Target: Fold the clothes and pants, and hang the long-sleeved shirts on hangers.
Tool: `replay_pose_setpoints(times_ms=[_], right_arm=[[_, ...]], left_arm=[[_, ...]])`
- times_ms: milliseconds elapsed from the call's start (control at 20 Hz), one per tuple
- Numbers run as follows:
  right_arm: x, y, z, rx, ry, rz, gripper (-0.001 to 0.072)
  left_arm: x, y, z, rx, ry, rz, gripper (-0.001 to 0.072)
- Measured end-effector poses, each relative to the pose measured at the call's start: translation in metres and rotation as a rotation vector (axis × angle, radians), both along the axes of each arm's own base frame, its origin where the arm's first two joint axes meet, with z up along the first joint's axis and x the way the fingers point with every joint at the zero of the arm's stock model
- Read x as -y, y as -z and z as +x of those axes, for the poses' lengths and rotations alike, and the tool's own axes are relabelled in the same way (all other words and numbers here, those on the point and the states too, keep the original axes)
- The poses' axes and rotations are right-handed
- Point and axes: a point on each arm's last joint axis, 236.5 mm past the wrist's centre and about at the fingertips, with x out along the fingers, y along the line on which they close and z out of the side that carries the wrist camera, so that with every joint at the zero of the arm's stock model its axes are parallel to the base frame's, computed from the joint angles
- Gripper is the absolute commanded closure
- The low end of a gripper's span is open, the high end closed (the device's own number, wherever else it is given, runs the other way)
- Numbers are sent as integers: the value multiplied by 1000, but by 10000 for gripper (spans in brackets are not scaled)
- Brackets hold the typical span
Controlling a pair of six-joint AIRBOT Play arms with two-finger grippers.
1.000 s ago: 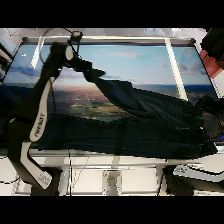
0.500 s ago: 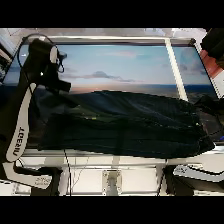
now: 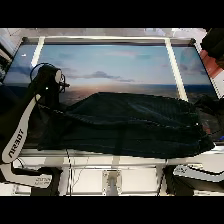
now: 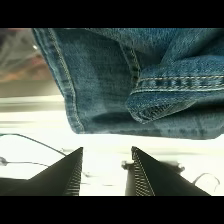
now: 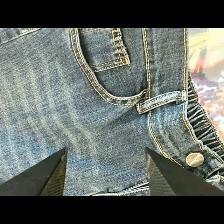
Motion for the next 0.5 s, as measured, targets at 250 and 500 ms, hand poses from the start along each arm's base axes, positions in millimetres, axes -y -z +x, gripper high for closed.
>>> replay_pose_setpoints(times_ms=[250,500], right_arm=[[5,2,-4,-18,-4,-22,200],[8,4,-8,-34,-9,-39,200]], left_arm=[[-22,8,42,228,-113,-147,340],[-52,21,92,443,-379,-321,271]])
